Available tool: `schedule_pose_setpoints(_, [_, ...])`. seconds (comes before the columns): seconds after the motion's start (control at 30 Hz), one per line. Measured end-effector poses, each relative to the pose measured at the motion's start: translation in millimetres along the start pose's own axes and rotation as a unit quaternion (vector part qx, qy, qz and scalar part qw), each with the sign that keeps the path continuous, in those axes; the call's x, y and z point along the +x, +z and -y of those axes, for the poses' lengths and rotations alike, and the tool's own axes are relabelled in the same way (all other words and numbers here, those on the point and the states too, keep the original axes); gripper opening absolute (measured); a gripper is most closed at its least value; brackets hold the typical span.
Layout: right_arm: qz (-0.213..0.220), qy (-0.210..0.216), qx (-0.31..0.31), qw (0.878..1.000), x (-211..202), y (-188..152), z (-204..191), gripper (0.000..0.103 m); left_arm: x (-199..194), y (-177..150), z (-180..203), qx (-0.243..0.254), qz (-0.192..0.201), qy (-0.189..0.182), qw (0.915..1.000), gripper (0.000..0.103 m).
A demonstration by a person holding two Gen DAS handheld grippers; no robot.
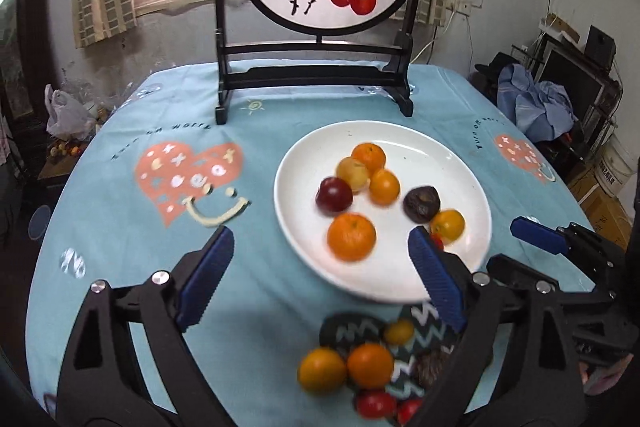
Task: Organize fruits
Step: 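Move both tools back to the pile and grasp the brown fruit with the right tool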
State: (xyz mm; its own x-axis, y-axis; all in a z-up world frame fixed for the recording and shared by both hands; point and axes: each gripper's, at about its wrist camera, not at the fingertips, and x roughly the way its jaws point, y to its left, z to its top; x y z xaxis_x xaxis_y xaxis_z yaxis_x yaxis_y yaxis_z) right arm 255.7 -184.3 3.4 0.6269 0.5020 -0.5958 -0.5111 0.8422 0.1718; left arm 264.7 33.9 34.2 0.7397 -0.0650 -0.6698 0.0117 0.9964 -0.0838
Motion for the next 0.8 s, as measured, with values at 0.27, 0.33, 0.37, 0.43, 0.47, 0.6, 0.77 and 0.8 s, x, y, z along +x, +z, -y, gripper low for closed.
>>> schedule_pose_setpoints(0.27, [-0.054,0.007,-0.025,0.998,-12.4,-50.3,-10.4,0.059,-26.6,-85.8,1.2,-0.001,0.013,0.01,0.9999,0.099])
schedule_pose_setpoints(0.33, [-0.072,0.007,-0.044,0.996,-12.2,-59.5,-16.7,0.059,-28.3,-97.3,3.1,0.006,0.007,0.005,0.9999,0.099])
schedule_pose_setpoints(0.37, [-0.077,0.002,-0.055,0.996,-12.9,-63.1,-19.4,0.059,-28.8,-101.6,3.0,0.008,0.008,0.009,0.9999,0.099])
schedule_pose_setpoints(0.43, [-0.078,-0.007,-0.067,0.995,-14.2,-68.7,-22.1,0.059,-30.2,-111.9,1.7,0.014,0.006,0.017,0.9997,0.099])
schedule_pose_setpoints(0.47, [-0.08,-0.009,-0.07,0.994,-13.8,-70.5,-22.1,0.059,-30.0,-115.2,0.4,0.015,0.002,0.019,0.9997,0.099])
schedule_pose_setpoints(0.6, [-0.095,0.005,-0.072,0.993,-9.8,-75.1,-21.2,0.059,-34.1,-119.6,-2.9,0.006,0.002,0.013,0.9999,0.099])
schedule_pose_setpoints(0.77, [-0.113,-0.004,-0.103,0.988,-0.7,-83.0,-29.5,0.059,-35.8,-119.9,-3.3,0.0,0.0,0.004,1.0,0.099])
schedule_pose_setpoints(0.8, [-0.116,-0.006,-0.107,0.987,1.2,-84.1,-30.3,0.059,-35.1,-119.4,-2.6,0.0,-0.003,0.0,1.0,0.099])
